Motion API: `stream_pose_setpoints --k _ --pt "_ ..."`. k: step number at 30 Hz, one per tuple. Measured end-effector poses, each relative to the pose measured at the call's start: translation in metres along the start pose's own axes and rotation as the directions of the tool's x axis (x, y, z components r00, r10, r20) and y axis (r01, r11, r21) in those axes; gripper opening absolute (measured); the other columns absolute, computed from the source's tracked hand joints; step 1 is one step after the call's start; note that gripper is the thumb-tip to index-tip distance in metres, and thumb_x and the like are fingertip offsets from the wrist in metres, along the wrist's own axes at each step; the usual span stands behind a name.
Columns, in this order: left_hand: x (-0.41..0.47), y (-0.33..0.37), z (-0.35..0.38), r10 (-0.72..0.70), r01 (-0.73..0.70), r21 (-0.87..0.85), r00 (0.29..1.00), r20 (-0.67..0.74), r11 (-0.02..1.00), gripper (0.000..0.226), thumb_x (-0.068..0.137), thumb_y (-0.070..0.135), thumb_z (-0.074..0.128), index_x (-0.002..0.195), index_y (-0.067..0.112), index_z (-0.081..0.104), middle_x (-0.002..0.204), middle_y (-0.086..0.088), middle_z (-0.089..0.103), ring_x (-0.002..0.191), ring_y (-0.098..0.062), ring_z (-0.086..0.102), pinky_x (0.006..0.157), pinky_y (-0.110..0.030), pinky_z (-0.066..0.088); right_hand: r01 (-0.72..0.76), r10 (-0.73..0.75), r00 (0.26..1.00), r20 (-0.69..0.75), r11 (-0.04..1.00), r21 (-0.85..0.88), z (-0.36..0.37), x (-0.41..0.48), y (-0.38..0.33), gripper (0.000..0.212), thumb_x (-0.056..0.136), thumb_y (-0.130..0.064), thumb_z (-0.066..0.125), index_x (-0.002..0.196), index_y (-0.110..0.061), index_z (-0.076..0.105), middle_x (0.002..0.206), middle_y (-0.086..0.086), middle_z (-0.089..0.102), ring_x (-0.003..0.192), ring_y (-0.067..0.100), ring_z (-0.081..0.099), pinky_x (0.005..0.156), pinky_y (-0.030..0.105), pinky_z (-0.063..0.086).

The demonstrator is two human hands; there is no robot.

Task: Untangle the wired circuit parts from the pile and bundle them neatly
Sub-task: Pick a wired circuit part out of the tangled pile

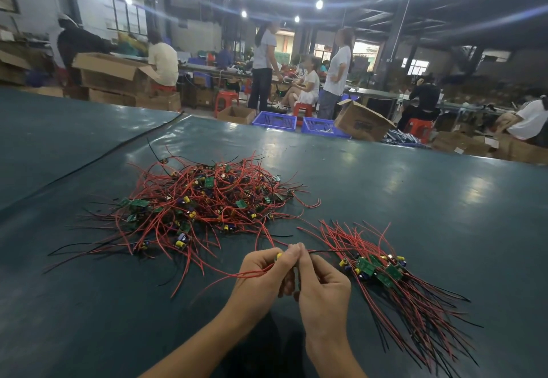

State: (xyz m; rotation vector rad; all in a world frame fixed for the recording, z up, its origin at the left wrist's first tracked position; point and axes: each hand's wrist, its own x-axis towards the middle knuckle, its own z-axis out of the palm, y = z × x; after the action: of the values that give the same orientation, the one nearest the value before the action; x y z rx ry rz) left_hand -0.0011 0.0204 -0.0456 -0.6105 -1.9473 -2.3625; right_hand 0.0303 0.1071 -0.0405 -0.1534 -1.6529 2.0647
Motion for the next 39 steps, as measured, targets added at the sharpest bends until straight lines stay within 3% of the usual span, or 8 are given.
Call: stream_pose_setpoints --k 5,9,14,17,21,27,35,39 --pt "-0.001 -0.001 0.000 0.026 -0.025 0.090 1.000 -0.009 0.996 0.048 0.085 0.036 0.063 0.051 0.004 0.052 0.051 -0.010 0.046 0.048 -0.017 0.042 0.050 -0.022 0.036 -0.083 0.083 0.992 -0.092 0.997 -0.001 -0.002 0.008 0.005 0.031 0.091 -0.017 0.065 0.063 -0.020 0.077 0.058 -0.001 0.067 0.055 0.006 0.060 0.056 0.024 0.051" --pt "0.000 -0.001 0.000 0.019 -0.019 0.091 1.000 0.002 0.996 0.041 0.086 0.029 0.063 0.048 0.017 0.055 0.047 -0.001 0.051 0.045 -0.013 0.048 0.052 -0.019 0.041 -0.098 0.097 0.978 -0.187 0.995 0.004 -0.008 0.016 0.004 0.029 0.092 -0.023 0.065 0.066 -0.026 0.079 0.044 -0.011 0.043 0.040 0.001 0.038 0.042 0.018 0.035" --pt "-0.001 -0.001 0.000 0.001 -0.006 0.089 0.999 0.049 0.996 0.038 0.075 0.043 0.064 0.047 0.020 0.054 0.046 0.001 0.049 0.045 -0.014 0.047 0.050 -0.023 0.042 -0.114 0.113 0.954 -0.279 0.993 0.013 -0.024 0.031 0.004 0.033 0.092 -0.027 0.068 0.060 -0.022 0.076 0.047 -0.007 0.044 0.038 0.004 0.032 0.039 0.021 0.029" --pt "-0.002 -0.002 -0.001 0.002 -0.008 0.111 0.998 0.060 0.994 0.039 0.074 0.046 0.062 0.046 0.020 0.053 0.045 0.002 0.048 0.044 -0.014 0.046 0.050 -0.024 0.041 -0.051 0.033 0.952 -0.304 0.997 -0.051 -0.030 0.035 0.004 0.036 0.091 -0.027 0.069 0.056 -0.016 0.070 0.049 0.000 0.047 0.039 0.007 0.035 0.040 0.021 0.031" --pt "-0.001 -0.002 -0.007 0.015 -0.018 0.103 0.999 0.034 0.995 0.040 0.073 0.046 0.063 0.045 0.020 0.052 0.045 0.002 0.046 0.043 -0.011 0.044 0.049 -0.022 0.040 0.079 -0.120 0.954 -0.275 0.985 -0.156 -0.027 0.033 0.005 0.012 0.092 -0.019 0.066 0.097 -0.014 0.076 0.070 -0.009 0.073 0.046 0.002 0.055 0.043 0.013 0.043" --pt "-0.001 -0.002 -0.007 0.016 -0.025 0.105 0.996 0.088 0.994 0.038 0.074 0.043 0.063 0.045 0.021 0.054 0.045 0.004 0.047 0.043 -0.011 0.045 0.049 -0.022 0.041 0.119 -0.139 0.944 -0.299 0.989 -0.084 -0.027 0.031 0.004 0.028 0.096 -0.009 0.059 0.119 -0.023 0.067 0.073 -0.003 0.074 0.044 0.013 0.059 0.039 0.017 0.044" --pt "-0.001 0.001 -0.005 0.011 -0.022 0.107 0.995 0.103 0.994 0.038 0.075 0.042 0.065 0.045 0.020 0.055 0.046 0.001 0.048 0.044 -0.013 0.047 0.049 -0.022 0.041 0.158 -0.163 0.923 -0.349 0.986 -0.045 -0.030 0.032 0.005 0.026 0.097 -0.008 0.058 0.113 -0.023 0.071 0.072 0.002 0.074 0.036 0.010 0.049 0.037 0.017 0.040" --pt "0.001 0.002 -0.008 -0.021 0.018 0.055 0.998 0.066 0.998 0.044 0.090 0.039 0.063 0.053 0.016 0.055 0.051 -0.004 0.054 0.047 -0.013 0.051 0.051 -0.021 0.043 -0.023 0.041 0.966 -0.253 0.997 0.075 -0.032 0.035 0.001 0.013 0.093 -0.026 0.065 0.091 -0.022 0.077 0.075 0.003 0.075 0.040 0.005 0.047 0.036 0.018 0.038"
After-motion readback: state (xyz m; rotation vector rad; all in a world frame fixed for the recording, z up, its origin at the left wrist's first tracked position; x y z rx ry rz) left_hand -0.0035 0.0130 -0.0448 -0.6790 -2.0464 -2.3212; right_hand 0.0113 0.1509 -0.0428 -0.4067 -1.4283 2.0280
